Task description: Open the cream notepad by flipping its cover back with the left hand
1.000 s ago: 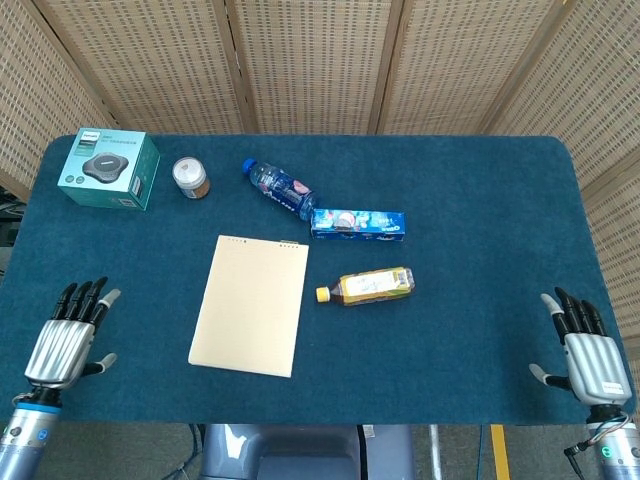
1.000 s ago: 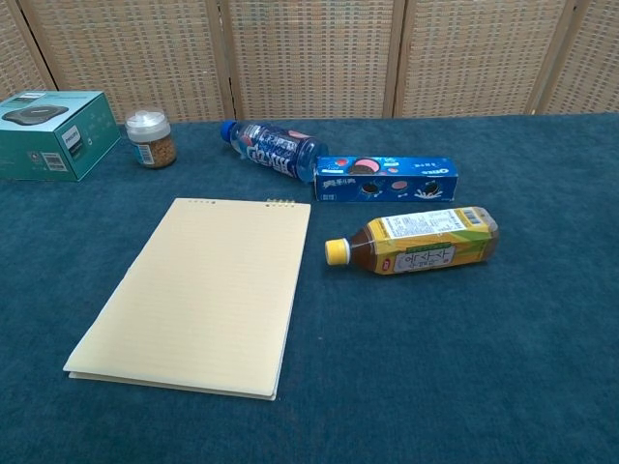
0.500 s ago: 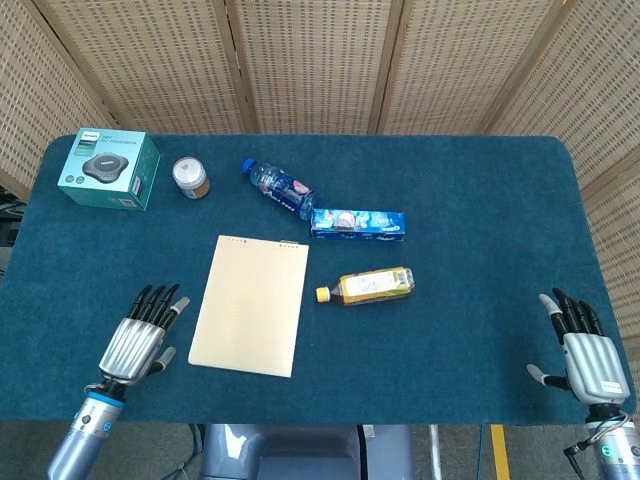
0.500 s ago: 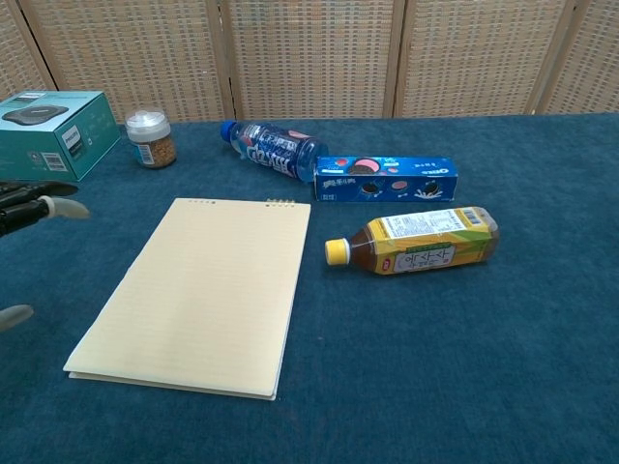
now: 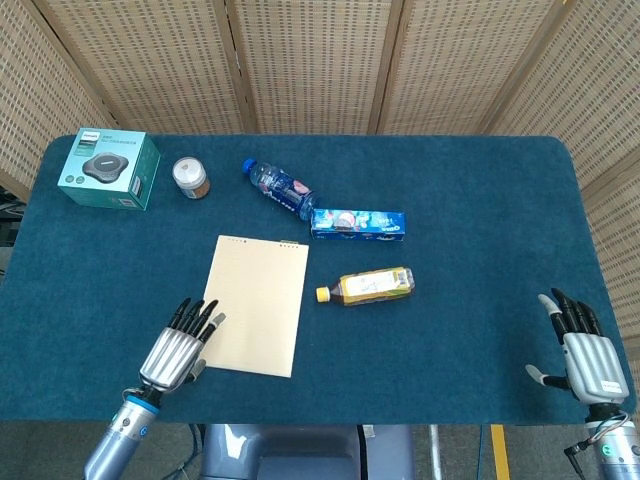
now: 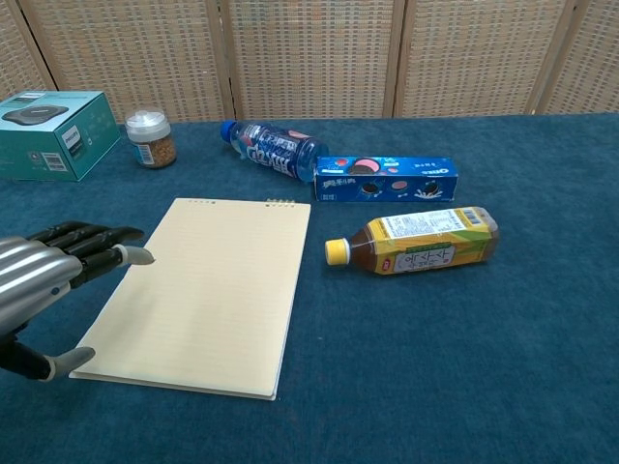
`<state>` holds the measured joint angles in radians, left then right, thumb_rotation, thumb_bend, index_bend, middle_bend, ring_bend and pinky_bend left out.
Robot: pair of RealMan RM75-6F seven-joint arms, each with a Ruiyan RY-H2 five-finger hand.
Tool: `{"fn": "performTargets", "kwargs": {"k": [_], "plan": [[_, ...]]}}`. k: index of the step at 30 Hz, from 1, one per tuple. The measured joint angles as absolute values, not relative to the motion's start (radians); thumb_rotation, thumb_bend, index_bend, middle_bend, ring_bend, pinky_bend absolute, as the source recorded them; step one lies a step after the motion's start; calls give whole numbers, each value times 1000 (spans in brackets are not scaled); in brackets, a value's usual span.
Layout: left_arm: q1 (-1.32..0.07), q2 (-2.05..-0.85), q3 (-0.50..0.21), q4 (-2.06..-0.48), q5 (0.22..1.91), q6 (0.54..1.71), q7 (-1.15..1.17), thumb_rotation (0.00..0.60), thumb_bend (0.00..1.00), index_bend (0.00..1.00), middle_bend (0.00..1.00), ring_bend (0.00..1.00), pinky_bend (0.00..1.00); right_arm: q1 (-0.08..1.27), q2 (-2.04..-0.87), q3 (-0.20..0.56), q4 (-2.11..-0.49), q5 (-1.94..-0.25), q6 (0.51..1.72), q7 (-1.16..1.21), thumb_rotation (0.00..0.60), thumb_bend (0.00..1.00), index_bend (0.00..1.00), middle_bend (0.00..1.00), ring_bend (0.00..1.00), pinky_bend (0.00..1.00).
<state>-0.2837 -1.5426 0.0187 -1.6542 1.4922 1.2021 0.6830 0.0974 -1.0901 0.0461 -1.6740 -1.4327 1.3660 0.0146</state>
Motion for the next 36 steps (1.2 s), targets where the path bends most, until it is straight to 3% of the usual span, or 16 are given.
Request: {"fn": "performTargets", "kwargs": {"k": [36], "plan": [[-308,-1683,36,-1620,1408,1185,791,600,331,0,0,0,0,101,-1083,42,-1686,-1430,1351,48,600,53,17,0,0,0]]}}
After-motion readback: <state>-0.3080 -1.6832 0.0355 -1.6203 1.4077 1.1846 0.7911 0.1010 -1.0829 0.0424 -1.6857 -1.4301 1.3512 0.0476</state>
